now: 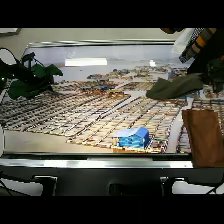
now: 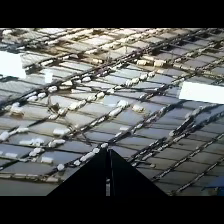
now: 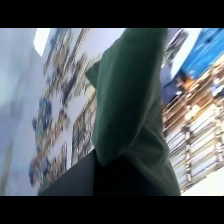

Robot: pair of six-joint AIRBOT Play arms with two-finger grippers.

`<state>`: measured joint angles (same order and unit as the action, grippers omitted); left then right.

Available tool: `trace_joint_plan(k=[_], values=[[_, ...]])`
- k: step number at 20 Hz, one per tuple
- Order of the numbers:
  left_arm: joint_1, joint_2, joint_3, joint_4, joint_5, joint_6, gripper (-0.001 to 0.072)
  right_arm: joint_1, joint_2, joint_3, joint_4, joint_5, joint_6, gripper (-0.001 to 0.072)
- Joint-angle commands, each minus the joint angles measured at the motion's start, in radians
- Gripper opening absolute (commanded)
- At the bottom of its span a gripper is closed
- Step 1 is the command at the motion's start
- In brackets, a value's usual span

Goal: Fold the clothes and pants, and hang the long-sleeved shirts on hangers.

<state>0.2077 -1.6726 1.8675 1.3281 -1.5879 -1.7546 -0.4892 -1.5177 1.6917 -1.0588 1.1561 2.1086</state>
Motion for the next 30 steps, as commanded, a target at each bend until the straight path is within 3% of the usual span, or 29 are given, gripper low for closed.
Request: trace_joint_plan(k=[1, 4, 8, 13, 17, 21, 30], values=[[0.0, -0.001, 0.0, 0.0, -0.017, 0.0, 0.0018, -0.068, 0.083, 0.006, -0.188, 0.005, 0.25, 0.003], [0.0, -0.001, 0.0, 0.0, -0.028, 0.0, 0.0017, -0.076, 0.138, 0.006, -0.319, 0.042, 0.381, 0.003], [0.0, -0.001, 0.0, 0.0, -0.039, 0.0, 0.0018, -0.076, 0.196, 0.006, -0.509, 0.193, 0.523, 0.003], [-0.002, -0.001, 0.0, 0.0, -0.055, 0.001, 0.0017, -0.076, 0.232, 0.005, -0.689, 0.444, 0.523, 0.0031], [-0.01, -0.001, 0.0, 0.0, -0.063, 0.004, 0.0017, -0.075, 0.232, -0.044, -0.764, 0.528, 0.423, 0.0031], [-0.011, -0.001, 0.0, 0.0, -0.07, 0.004, 0.0018, -0.076, 0.256, -0.231, -0.873, 0.543, 0.33, 0.0031], [-0.011, -0.001, 0.0, 0.0, -0.07, 0.031, 0.0018, -0.076, 0.329, -0.71, -1.001, 0.383, 0.358, 0.0031]])
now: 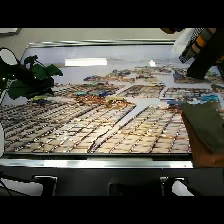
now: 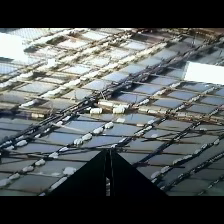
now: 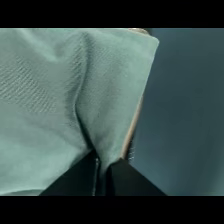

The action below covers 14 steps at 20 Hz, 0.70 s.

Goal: Fold the clothes and pants, and hang the long-sleeved shirts on hangers.

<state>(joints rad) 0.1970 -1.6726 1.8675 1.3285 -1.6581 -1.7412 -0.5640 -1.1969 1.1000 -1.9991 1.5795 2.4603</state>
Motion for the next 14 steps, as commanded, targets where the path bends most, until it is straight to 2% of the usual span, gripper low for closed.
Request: trace_joint_plan(k=[1, 7, 9, 10, 12, 14], values=[[0.0, -0.001, 0.0, 0.0, 0.0, 0.017, 0.0017, -0.001, 0.008, -0.142, -0.076, -0.044, 0.013, 0.0031], [0.0, -0.001, 0.0, 0.0, 0.0, 0.017, 0.0017, -0.001, 0.008, -0.229, -0.132, -0.064, 0.02, 0.0046], [0.0, -0.001, 0.0, 0.0, 0.001, 0.017, 0.0018, -0.001, 0.008, -0.229, -0.133, -0.121, 0.027, 0.0248], [0.001, -0.001, 0.0, 0.0, 0.001, 0.017, 0.0019, 0.0, 0.008, -0.229, -0.129, -0.143, 0.007, 0.0308], [0.001, -0.001, 0.0, 0.001, 0.009, 0.017, 0.0062, 0.0, 0.011, -0.218, -0.119, -0.151, -0.032, 0.0378], [0.001, -0.001, 0.0, 0.001, 0.026, 0.017, 0.0062, 0.0, 0.034, -0.178, -0.049, -0.208, -0.109, 0.0377]])
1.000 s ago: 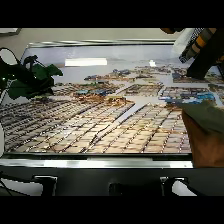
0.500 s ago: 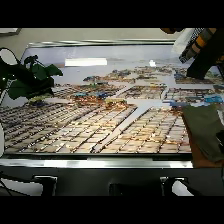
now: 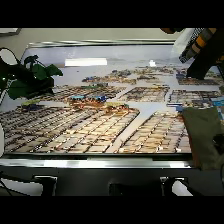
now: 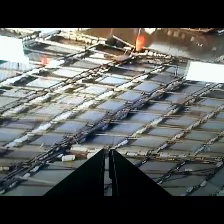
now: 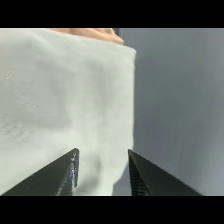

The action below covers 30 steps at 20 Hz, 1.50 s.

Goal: Fold the clothes and pants, and hang the long-sleeved shirts on hangers.

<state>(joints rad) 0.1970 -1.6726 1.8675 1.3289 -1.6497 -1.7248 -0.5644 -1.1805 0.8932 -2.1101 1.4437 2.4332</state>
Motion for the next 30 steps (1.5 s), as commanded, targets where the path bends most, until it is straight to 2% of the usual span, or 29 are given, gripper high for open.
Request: trace_joint_plan(k=[1, 3, 4, 5, 6, 7, 9, 10, 11, 15, 18, 30], values=[[0.001, -0.001, 0.0, 0.001, 0.024, 0.001, 0.0063, 0.001, 0.041, 0.06, 0.149, -0.142, -0.162, 0.0366], [0.001, 0.0, 0.0, 0.0, 0.045, 0.004, 0.006, 0.019, 0.09, 0.117, 0.378, -0.309, -0.352, 0.0243], [0.0, 0.002, 0.0, 0.0, 0.059, 0.019, 0.0054, 0.057, 0.106, 0.152, 0.492, -0.382, -0.454, 0.0213], [-0.002, 0.006, 0.0, 0.0, 0.071, 0.034, 0.0017, 0.11, 0.109, 0.183, 0.576, -0.418, -0.536, 0.0194], [-0.006, 0.013, -0.003, 0.0, 0.082, 0.05, 0.0017, 0.185, 0.109, 0.212, 0.641, -0.441, -0.609, 0.0176], [-0.008, 0.023, -0.009, 0.0, 0.096, 0.053, 0.0017, 0.266, 0.108, 0.232, 0.669, -0.452, -0.642, 0.017], [-0.019, 0.071, -0.06, 0.0, 0.15, 0.078, 0.0017, 0.452, 0.107, 0.241, 0.67, -0.477, -0.649, 0.0162], [-0.028, 0.112, -0.115, 0.0, 0.193, 0.103, 0.0017, 0.547, 0.106, 0.241, 0.668, -0.483, -0.649, 0.0127], [-0.037, 0.156, -0.176, 0.0, 0.232, 0.108, 0.0017, 0.633, 0.105, 0.241, 0.661, -0.486, -0.648, 0.0123], [-0.055, 0.302, -0.393, 0.011, 0.324, 0.122, 0.0017, 0.833, 0.105, 0.241, 0.632, -0.487, -0.615, 0.0112], [-0.054, 0.306, -0.416, 0.011, 0.255, 0.121, 0.0019, 0.863, 0.106, 0.241, 0.642, -0.472, -0.614, 0.0114], [-0.055, 0.291, -0.416, 0.01, 0.256, 0.121, 0.0018, 0.862, 0.106, 0.241, 0.648, -0.458, -0.613, 0.0113]])
